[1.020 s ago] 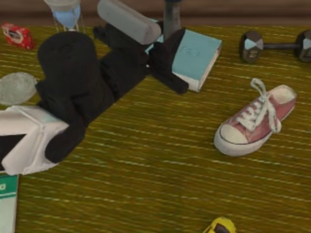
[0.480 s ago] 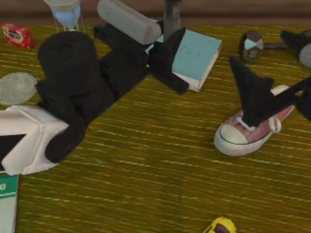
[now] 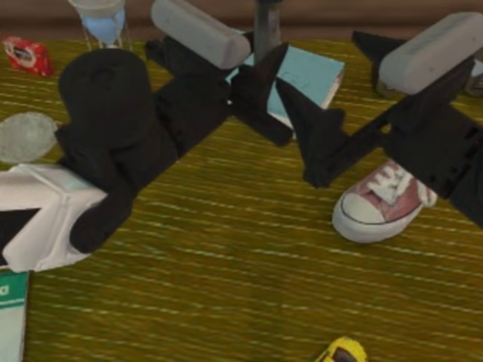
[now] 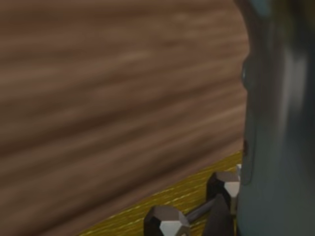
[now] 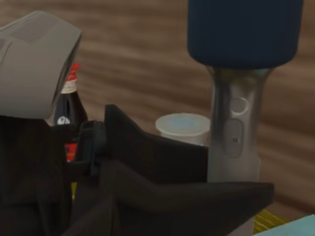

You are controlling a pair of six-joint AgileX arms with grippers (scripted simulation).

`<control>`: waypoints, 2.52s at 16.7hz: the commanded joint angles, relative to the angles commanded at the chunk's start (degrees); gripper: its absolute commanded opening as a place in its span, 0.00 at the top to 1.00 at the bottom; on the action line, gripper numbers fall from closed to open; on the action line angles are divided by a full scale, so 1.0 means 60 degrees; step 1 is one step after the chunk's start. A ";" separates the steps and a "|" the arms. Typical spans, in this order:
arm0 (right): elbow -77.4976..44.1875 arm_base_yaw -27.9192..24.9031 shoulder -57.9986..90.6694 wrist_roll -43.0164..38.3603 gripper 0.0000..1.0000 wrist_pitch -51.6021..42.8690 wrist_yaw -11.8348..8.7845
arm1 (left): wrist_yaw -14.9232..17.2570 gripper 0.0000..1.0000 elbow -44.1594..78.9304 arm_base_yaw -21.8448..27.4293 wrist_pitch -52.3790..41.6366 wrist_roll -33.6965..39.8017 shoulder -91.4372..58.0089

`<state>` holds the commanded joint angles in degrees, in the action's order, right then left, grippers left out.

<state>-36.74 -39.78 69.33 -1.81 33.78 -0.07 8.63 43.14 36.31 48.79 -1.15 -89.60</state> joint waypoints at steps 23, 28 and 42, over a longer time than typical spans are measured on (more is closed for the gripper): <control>-0.3300 0.0013 0.3890 -0.0009 0.30 0.0590 0.0048 | 0.0000 1.00 0.0000 0.0000 0.0000 0.0000 0.0000; -0.3300 0.0013 0.3890 -0.0009 0.68 0.0590 0.0048 | 0.0000 1.00 0.0000 0.0000 0.0000 0.0000 0.0000; -0.3300 0.0013 0.3890 -0.0009 1.00 0.0590 0.0048 | 0.0000 0.92 0.0000 0.0000 0.0000 0.0000 0.0000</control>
<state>-56.53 -39.70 92.67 -1.86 37.32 0.22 8.63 43.14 36.31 48.79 -1.15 -89.60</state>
